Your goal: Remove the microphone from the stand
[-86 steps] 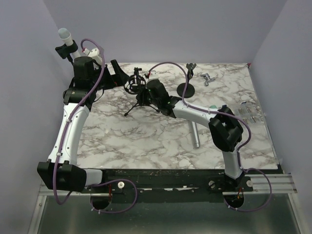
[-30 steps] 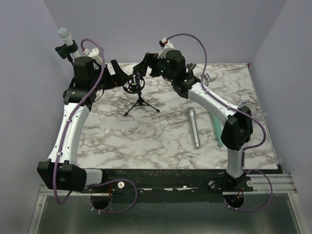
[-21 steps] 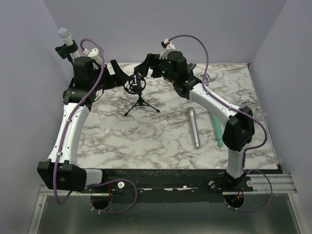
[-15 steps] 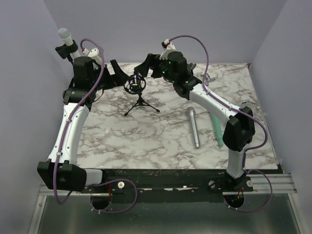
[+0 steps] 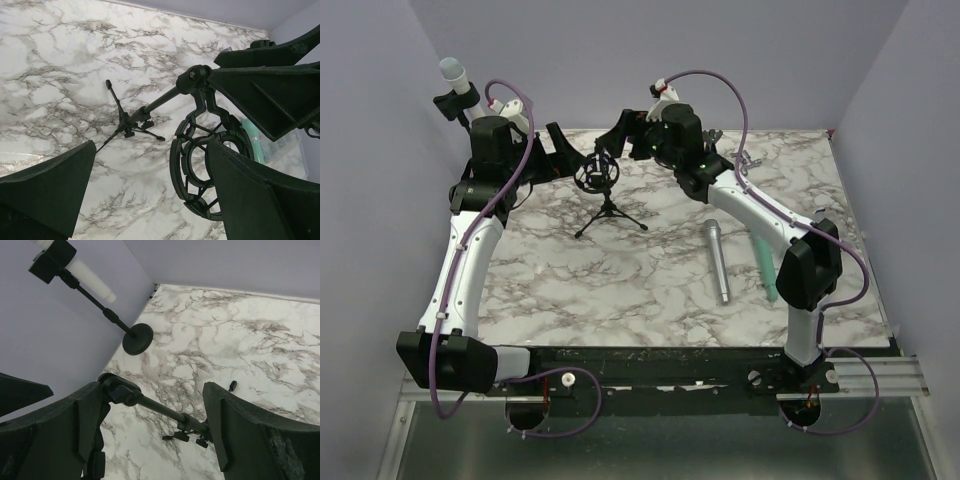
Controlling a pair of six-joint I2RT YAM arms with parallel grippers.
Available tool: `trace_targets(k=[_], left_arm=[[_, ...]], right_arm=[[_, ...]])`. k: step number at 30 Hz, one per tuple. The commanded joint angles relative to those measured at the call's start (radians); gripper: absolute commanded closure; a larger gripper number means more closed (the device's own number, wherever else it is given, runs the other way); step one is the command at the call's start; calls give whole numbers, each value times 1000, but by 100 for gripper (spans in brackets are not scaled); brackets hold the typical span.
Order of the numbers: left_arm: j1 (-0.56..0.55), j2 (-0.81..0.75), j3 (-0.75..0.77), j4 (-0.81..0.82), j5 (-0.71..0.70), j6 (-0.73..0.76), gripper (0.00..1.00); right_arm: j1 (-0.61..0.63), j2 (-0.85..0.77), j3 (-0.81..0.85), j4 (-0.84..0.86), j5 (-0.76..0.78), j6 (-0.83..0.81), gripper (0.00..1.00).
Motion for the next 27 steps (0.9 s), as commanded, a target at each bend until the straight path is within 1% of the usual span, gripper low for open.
trace_targets(k=[1,4,7,14,17,20,22,27], left_arm=[[4,-18,-13,24,18,-7,1],[4,-13,-12,21,12,-6,1],[4,-12,-10,19,14,-6,1],[4,-13,-12,22,16,-6,1],[4,-16,-12,22,15,-6,1],[4,-15,-12,22,17,-6,1],[4,-16,-10,21,20,-7,1],[4,-22,-10,24,24,-9,1]], right_arm=[[-3,116,-45,-365,47,-121,14],[-3,114,-27,-361,41,-116,14],[-3,84,-24,-307,-6,-104,10],[-3,112,191,-273,-167,-24,4],[-10,94,213,-213,-193,34,2],[-21,33,139,-114,-195,84,0],[-28,-36,25,-7,-195,109,0],[-33,-249,-343,261,-60,163,0]])
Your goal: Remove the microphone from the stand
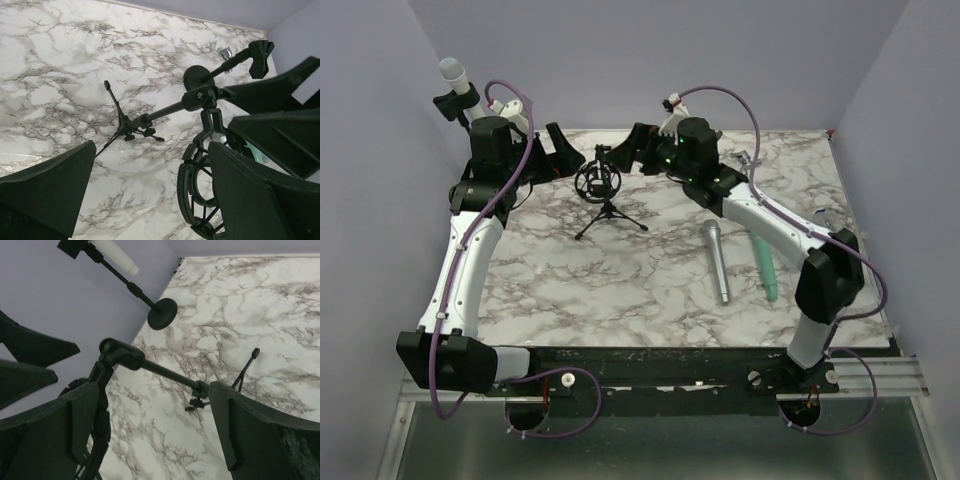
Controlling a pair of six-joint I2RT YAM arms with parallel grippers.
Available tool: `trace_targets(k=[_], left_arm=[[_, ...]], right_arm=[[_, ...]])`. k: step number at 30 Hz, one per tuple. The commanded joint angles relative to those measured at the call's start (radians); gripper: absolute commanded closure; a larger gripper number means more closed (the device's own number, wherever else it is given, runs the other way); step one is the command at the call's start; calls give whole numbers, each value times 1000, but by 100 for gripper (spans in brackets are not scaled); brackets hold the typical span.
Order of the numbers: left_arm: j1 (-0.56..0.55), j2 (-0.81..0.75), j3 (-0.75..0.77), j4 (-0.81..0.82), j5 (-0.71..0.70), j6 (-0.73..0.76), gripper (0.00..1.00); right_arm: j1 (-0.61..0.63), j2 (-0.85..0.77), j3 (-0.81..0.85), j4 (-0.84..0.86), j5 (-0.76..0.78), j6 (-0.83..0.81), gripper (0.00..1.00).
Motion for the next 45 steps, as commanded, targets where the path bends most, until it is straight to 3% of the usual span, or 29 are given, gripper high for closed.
trace_targets(k=[1,5,11,15,20,26,29,36,45], left_arm=[[4,-24,-8,17,19,-7,1],[4,-27,-9,19,23,-10,1],[4,-22,-8,18,24,-8,1],[4,-29,-9,19,21,-7,1],[4,-26,-9,20,28,-11,1],[4,-29,-9,19,22,-7,1],[4,-29,-8,17,22,-7,1],[4,-27,-8,17,25,-8,1],[5,-29,-9,19,26,-8,1]], right_arm=[[-11,-198,-288,273,105,75,0],[-12,-268,-459,421,125,89,0],[-12,-241,-454,304,198,201,0],[-16,-207,-551,356,214,342,3],[-16,-73,-589,496,65,520,16],[-14,169,-571,826,-109,805,26],[-8,251,-566,973,-116,909,30],[1,300,-567,1063,-29,941,28],[4,384,-478,1102,-38,1003,27]])
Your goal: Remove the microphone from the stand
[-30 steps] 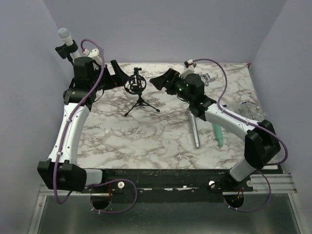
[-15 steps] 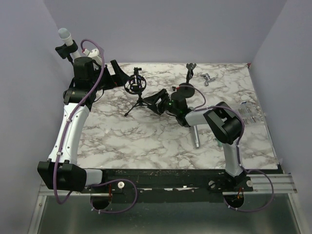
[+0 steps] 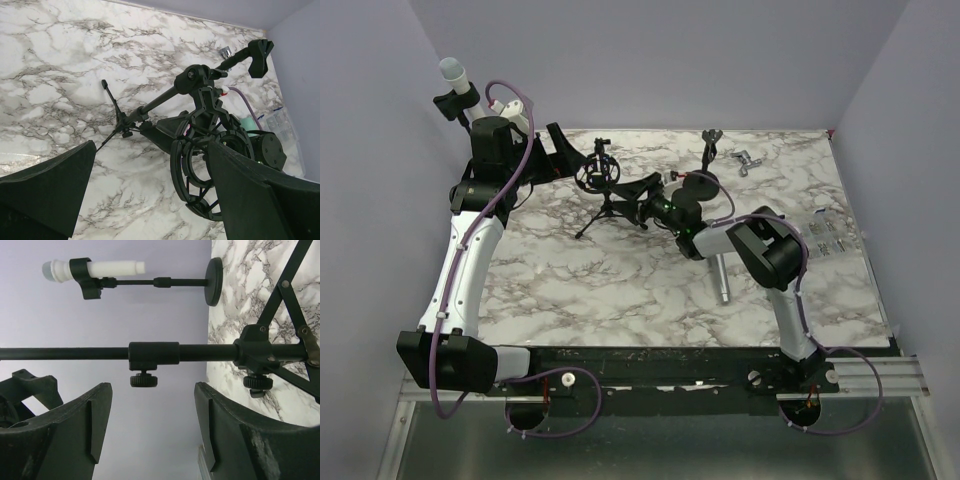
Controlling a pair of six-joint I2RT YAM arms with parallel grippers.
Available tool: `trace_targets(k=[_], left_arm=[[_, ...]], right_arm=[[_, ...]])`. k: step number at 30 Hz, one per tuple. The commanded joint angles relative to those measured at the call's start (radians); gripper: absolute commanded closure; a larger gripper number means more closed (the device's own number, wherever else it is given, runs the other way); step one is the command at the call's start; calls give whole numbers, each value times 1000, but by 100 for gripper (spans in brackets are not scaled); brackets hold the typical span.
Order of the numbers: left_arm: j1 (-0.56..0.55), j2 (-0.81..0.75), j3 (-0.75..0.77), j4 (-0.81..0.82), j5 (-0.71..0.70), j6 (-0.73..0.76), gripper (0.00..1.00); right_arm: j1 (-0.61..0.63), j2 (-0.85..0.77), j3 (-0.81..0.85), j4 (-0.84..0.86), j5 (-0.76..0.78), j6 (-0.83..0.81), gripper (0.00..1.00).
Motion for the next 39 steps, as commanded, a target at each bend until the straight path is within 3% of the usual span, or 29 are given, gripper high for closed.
trace_targets(k=[1,22,25,27,32,39], left_arm=[[6,-28,-4,17,22,-4,1],[6,-30,-5,17,22,-5,1],[5,-30,-4,17,22,-4,1],[6,-30,-4,17,22,-6,1],[6,-32,-4,17,22,-6,1],[6,-32,-4,17,20,-6,1]], right_arm=[[10,67,58,62,8,53,27],[18,133,129,84,-1,82,59],[19,136,124,86,1,81,75],[19,135,115,87,6,79,98],[20,116,97,17,22,25,99],[28,22,84,-231,107,-208,99]])
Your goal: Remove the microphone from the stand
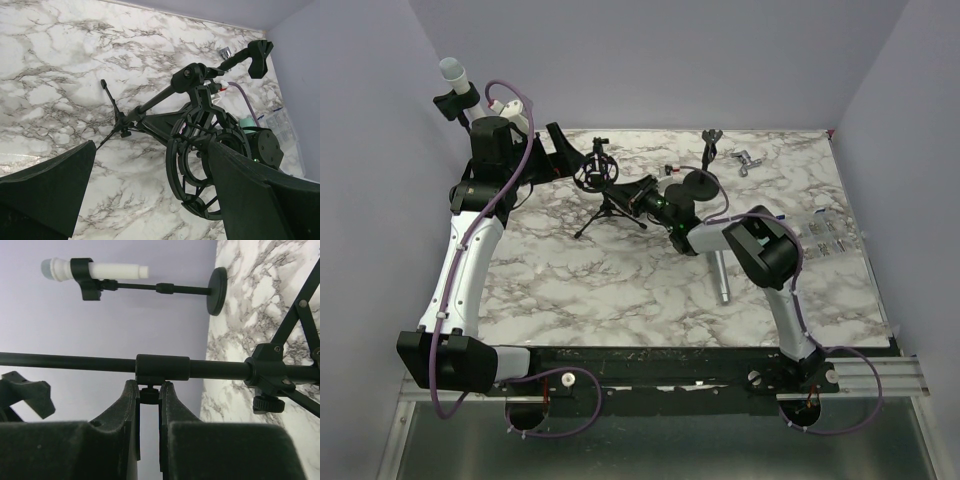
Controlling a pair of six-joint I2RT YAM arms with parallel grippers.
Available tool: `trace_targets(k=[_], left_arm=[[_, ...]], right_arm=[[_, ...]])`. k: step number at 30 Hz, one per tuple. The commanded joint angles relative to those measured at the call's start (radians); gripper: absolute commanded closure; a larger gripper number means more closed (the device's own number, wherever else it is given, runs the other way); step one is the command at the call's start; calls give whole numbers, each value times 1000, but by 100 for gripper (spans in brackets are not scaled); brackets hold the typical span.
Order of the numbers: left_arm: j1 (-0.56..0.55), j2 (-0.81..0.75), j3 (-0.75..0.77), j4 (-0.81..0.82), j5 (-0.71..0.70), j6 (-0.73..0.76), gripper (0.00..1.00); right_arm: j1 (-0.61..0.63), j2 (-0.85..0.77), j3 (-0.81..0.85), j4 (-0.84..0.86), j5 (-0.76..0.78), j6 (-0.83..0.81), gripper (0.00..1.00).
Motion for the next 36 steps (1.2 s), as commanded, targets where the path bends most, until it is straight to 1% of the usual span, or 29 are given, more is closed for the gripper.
trace_targets(k=[1,10,14,19,21,24,28,29,30,31,32,33,36], left_arm=[[6,-31,-4,14,20,-6,1],[7,-32,-5,15,20,-7,1],[6,-31,-5,16,20,-8,1],[8,-30,-7,17,22,-10,1],[9,-30,-7,17,22,-10,1],[9,-31,-7,17,20,-10,1],[9,-30,-7,18,20,-9,1],[9,-30,-7,17,20,-8,1],[9,-30,-8,17,20,-8,1],[9,-30,-7,18,19,-8,1],[9,-30,-7,17,19,-8,1],[8,-30,-8,16,18,-8,1],[9,-30,-8,16,17,-7,1]], right_arm=[[14,-61,-20,-269,96,-218,99],[39,-138,54,-546,224,-512,99],[73,-159,144,-718,334,-667,99],[134,-169,257,-906,512,-866,99],[151,-167,295,-956,563,-924,99],[177,-170,326,-986,630,-1010,100],[183,-178,329,-981,625,-1022,99],[183,-183,324,-969,607,-1020,95],[184,-187,318,-955,578,-1019,86],[183,-192,314,-946,562,-1002,73],[182,-195,313,-939,543,-984,62],[179,-196,312,-931,515,-965,54],[170,-208,303,-905,459,-922,44]])
